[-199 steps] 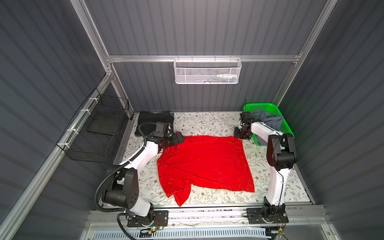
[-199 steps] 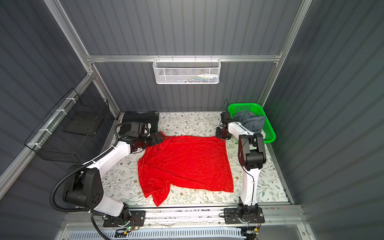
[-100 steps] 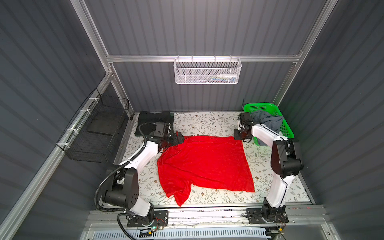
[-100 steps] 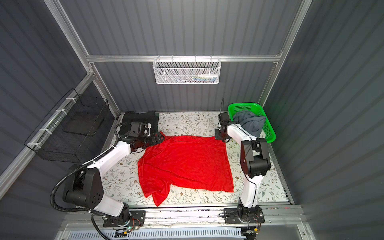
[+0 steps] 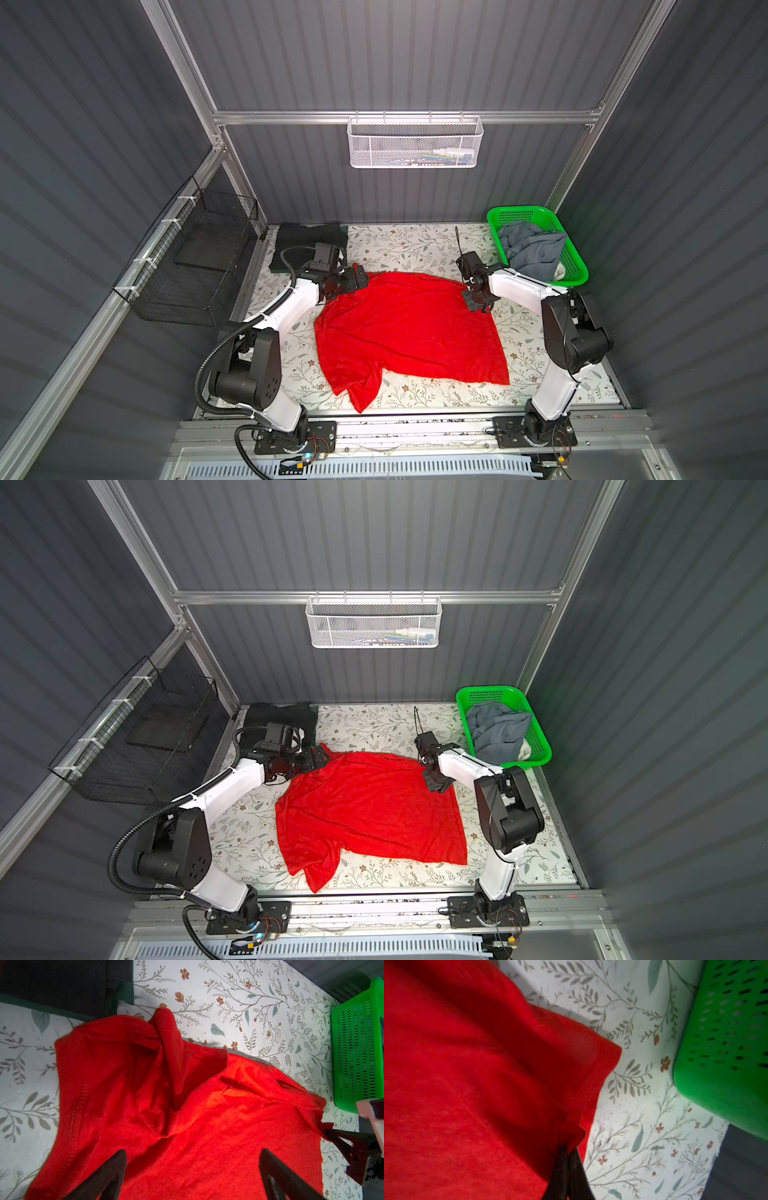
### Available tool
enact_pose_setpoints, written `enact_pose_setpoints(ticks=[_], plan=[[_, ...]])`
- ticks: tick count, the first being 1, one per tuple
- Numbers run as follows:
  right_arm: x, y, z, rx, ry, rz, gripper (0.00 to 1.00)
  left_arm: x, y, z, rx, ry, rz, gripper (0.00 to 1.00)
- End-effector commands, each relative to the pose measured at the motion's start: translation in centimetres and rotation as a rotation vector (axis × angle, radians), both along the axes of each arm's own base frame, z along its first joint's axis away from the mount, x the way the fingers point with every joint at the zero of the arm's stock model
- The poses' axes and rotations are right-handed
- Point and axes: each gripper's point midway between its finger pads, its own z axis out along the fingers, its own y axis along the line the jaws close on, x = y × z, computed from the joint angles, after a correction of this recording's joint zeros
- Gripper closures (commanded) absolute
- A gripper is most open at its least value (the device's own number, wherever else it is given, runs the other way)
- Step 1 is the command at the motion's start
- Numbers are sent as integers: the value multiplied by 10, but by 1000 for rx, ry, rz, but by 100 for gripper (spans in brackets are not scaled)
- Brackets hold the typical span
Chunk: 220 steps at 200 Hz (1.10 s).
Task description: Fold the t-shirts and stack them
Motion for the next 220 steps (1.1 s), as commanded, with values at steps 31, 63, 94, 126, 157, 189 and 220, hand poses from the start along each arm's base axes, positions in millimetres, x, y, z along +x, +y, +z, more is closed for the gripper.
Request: enact_pose_setpoints(ticks=[31, 63, 94, 126, 157, 189, 220], plan=[[-3, -38, 5, -137, -44, -153, 44, -1, -1, 3, 10, -8, -15, 0], [1, -16, 27, 88, -95, -201, 24, -2, 1, 1, 21, -8, -10, 0], [2, 7, 42, 428, -106, -359, 24, 2, 1, 3, 15, -28, -1, 0], [11, -2, 34, 628, -145, -567, 30, 4, -3, 7, -16, -49, -4, 0], [21, -5, 19, 638, -96, -606, 34, 5, -6, 9, -30, -59, -12, 0], [20, -12, 3, 625, -68, -663, 38, 5, -5, 12, -27, -74, -11, 0], [15, -19, -10, 565, -44, -671, 44, 11, -6, 17, -33, -94, -2, 0]])
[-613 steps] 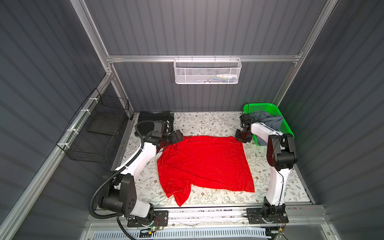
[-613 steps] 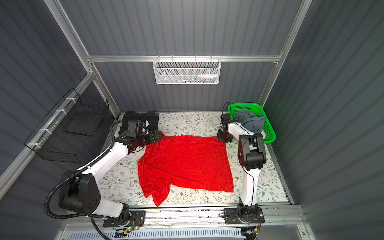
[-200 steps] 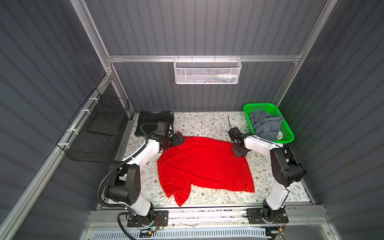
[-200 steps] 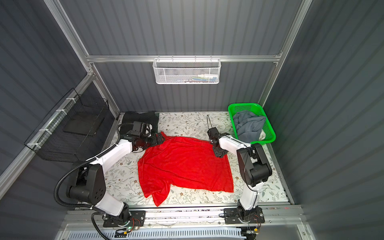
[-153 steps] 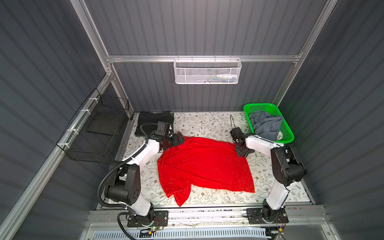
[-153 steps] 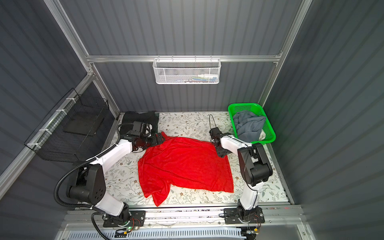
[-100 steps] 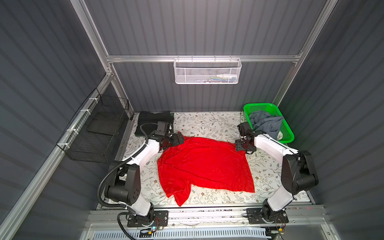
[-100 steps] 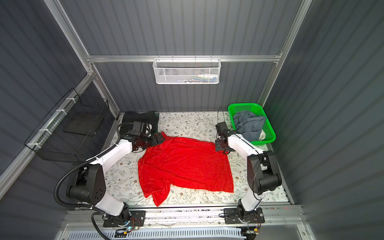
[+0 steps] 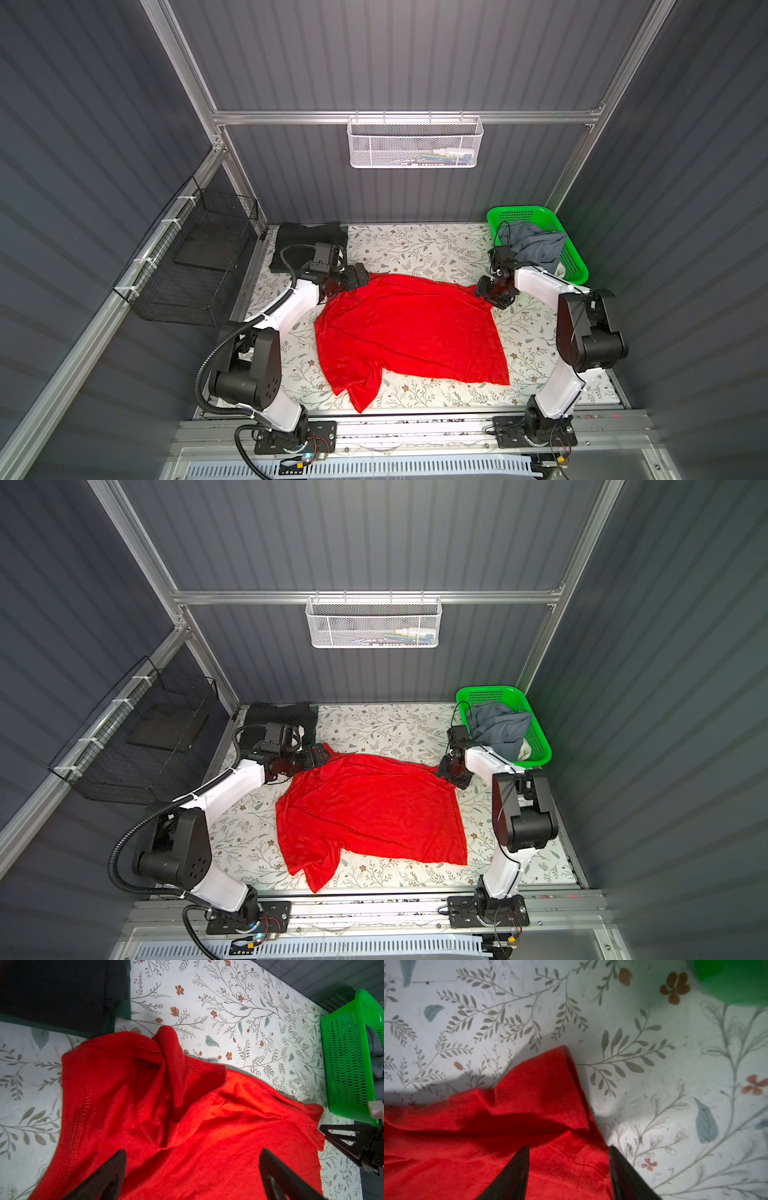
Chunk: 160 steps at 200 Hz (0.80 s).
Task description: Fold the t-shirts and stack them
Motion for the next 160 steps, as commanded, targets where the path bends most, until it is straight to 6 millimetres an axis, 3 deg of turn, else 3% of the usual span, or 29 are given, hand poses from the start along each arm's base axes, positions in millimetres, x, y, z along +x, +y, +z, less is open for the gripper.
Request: enact_pose_setpoints(ticks=[1, 31, 48, 115, 160], plan=[[-1, -6, -5, -19, 24, -23, 44, 2, -4, 12, -20, -38, -7, 0], [-2, -3, -7, -7, 22, -11, 63, 7, -7, 15, -32, -42, -11, 0], [-5, -2, -6, -3, 15, -3, 68, 9, -8, 16, -34, -47, -10, 0], [-16, 9, -8, 34, 25, 42, 74, 10, -8, 9, -34, -29, -6, 0], [-17, 14, -8, 34, 27, 58, 86, 8, -8, 8, -34, -30, -8, 0]])
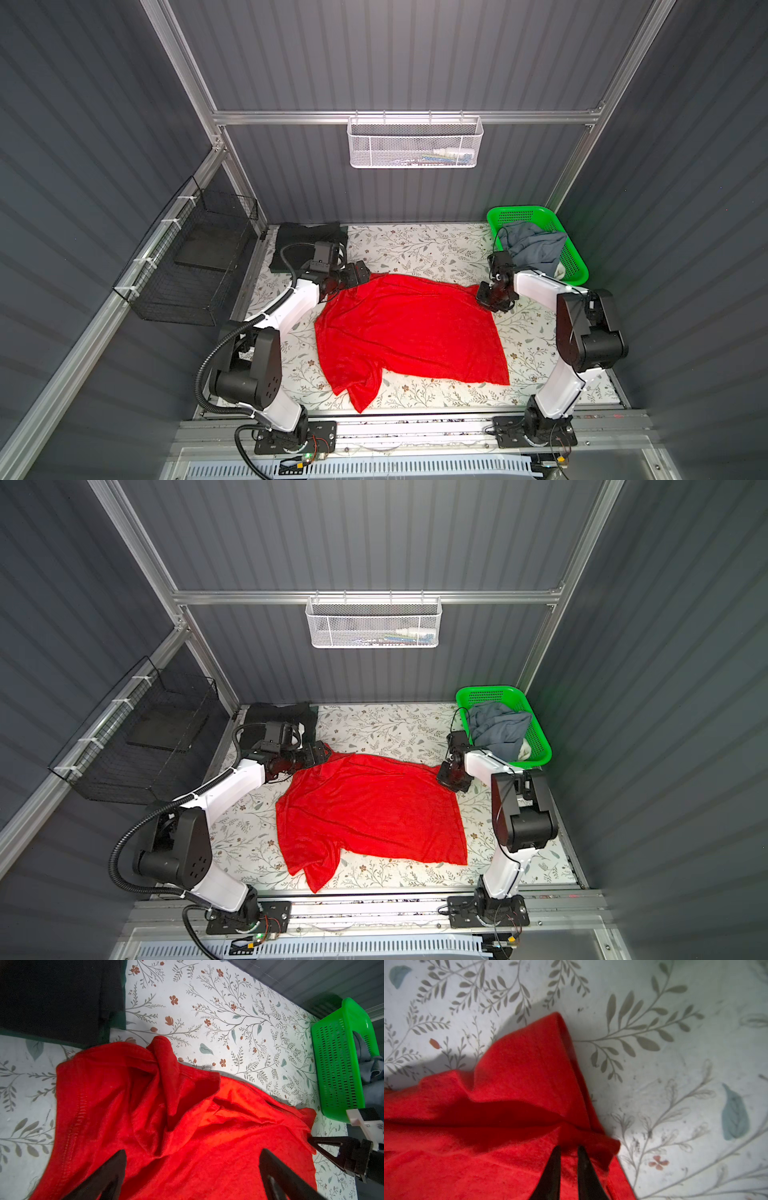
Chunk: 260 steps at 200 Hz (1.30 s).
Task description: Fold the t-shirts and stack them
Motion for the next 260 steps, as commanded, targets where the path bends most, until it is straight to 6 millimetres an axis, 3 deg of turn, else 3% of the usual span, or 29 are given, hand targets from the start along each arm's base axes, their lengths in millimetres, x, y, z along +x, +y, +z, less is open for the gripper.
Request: enact_pose_setpoints(ticks=[1, 36, 116, 155, 221, 260], plan=[[-2, 5, 4, -1, -7, 20, 86, 1, -4, 3, -14, 0, -8, 0], [-1, 8, 9, -25, -12, 40, 100, -1, -4, 2, -14, -2, -9, 0], [-9, 18, 29, -91, -61, 78, 100, -1, 0, 6, 5, -20, -2, 0], [-15, 30, 33, -52, -71, 93, 97, 6, -11, 0, -52, -2, -11, 0], [-26, 28, 38, -46, -89, 79, 93, 31, -17, -47, 19, 125, -27, 1], [-29, 28, 31, -43, -73, 81, 91, 54, -26, -53, 28, 121, -51, 9]])
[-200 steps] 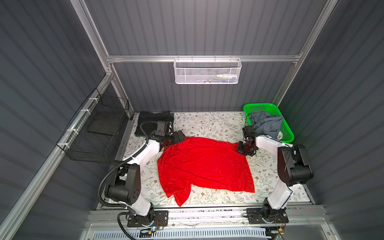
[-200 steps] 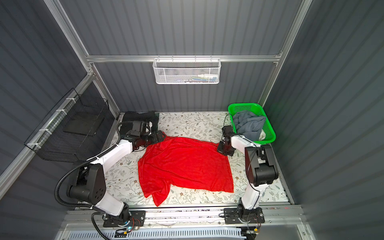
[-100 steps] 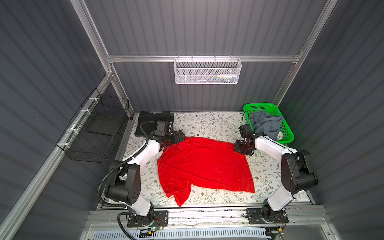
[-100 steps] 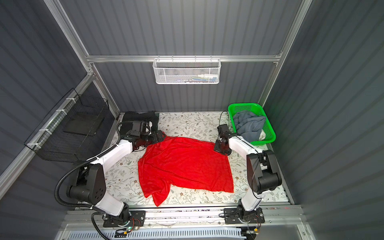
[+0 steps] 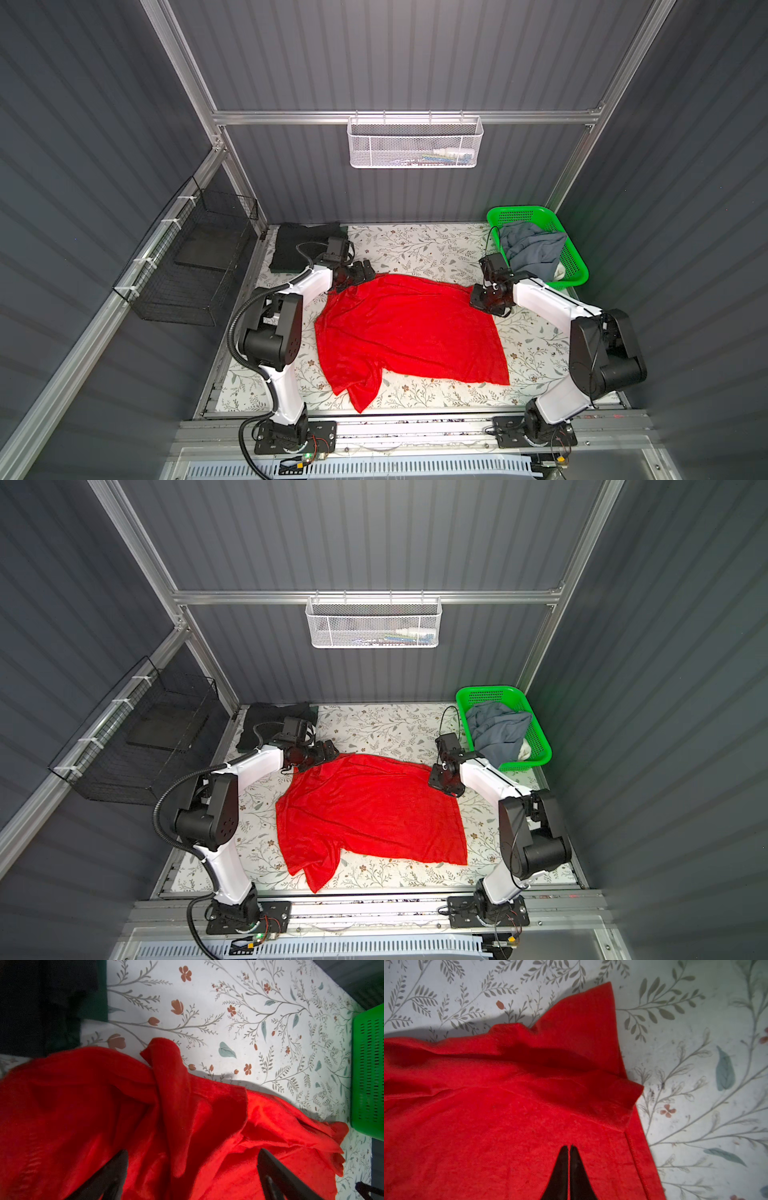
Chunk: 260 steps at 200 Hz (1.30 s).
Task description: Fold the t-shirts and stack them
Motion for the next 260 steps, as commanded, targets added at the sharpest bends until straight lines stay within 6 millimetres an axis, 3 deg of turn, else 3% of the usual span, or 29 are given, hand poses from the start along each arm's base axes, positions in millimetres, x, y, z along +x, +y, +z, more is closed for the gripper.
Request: enact_pose_setpoints(ticks=[1, 36, 89, 142, 173, 189, 212, 234, 248, 260], plan=[[-5, 0, -5, 0, 19, -4, 91, 10, -10, 9, 3, -17, -44, 9], [-4, -1, -7, -5, 23, 0, 91, 20, -35, 19, 26, -36, -137, 16], [-3, -1, -7, -10, 18, 4, 90, 14, -59, -18, 177, 90, -261, 19], [-3, -2, -10, -7, 21, 6, 89, 4, -62, -36, 339, 139, -322, 30], [-3, -3, -11, -7, 21, 5, 89, 1, -52, -43, 392, 170, -306, 50], [-2, -2, -12, -5, 19, 8, 89, 2, -47, -39, 417, 171, -281, 60], [-3, -3, -12, -9, 22, 11, 89, 6, -46, -23, 412, 126, -253, 65], [-3, -3, -11, -12, 22, 13, 89, 9, -44, -6, 399, 76, -225, 78], [-3, -3, -10, -14, 17, 13, 89, 8, -42, 3, 396, 54, -207, 92], [-3, -4, -9, -15, 16, 15, 89, 5, -41, 9, 383, 31, -196, 96]])
